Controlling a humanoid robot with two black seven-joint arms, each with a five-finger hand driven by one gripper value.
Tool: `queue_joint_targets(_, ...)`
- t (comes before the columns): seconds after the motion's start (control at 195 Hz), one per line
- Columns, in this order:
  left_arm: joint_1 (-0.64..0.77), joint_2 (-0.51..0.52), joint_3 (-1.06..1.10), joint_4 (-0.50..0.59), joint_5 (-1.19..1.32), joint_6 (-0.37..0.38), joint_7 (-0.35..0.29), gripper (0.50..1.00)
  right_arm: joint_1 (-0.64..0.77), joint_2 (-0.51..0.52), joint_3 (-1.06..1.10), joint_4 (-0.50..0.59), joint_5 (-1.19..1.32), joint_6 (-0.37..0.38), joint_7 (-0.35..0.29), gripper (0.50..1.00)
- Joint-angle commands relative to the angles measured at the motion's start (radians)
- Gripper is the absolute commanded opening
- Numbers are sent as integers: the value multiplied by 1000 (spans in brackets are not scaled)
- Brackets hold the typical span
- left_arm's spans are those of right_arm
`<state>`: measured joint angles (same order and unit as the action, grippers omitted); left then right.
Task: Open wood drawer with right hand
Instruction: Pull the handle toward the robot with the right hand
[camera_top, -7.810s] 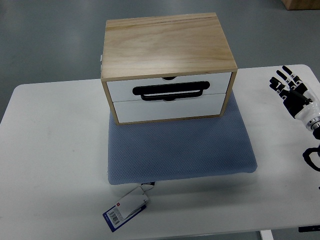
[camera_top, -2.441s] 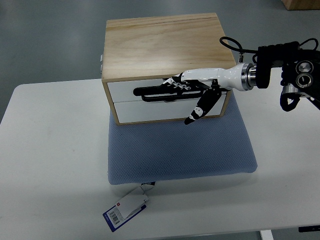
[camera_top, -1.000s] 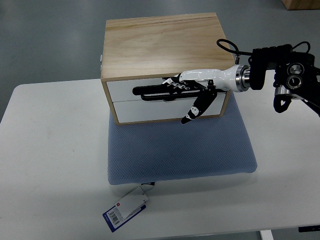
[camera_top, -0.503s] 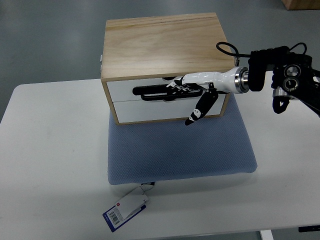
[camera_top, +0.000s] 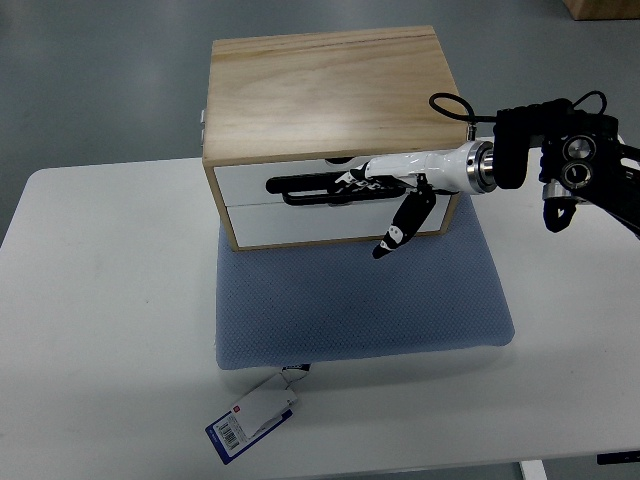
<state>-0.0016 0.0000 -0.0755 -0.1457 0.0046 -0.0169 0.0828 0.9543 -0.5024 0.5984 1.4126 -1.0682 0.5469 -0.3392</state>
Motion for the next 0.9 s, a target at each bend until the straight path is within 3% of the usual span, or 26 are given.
queue_joint_targets(0.0,0,0,0,0,0,0,0,1000,-2,1,0,6,2,24,0,928)
queue_joint_targets(0.215,0,0,-1,0,0,0,0,1000,-3,-4,1,26,7,64,0,928)
queue_joint_targets(0.897,0,0,0,0,0,0,0,1000,-34,-84,3,164,19,64,3,926)
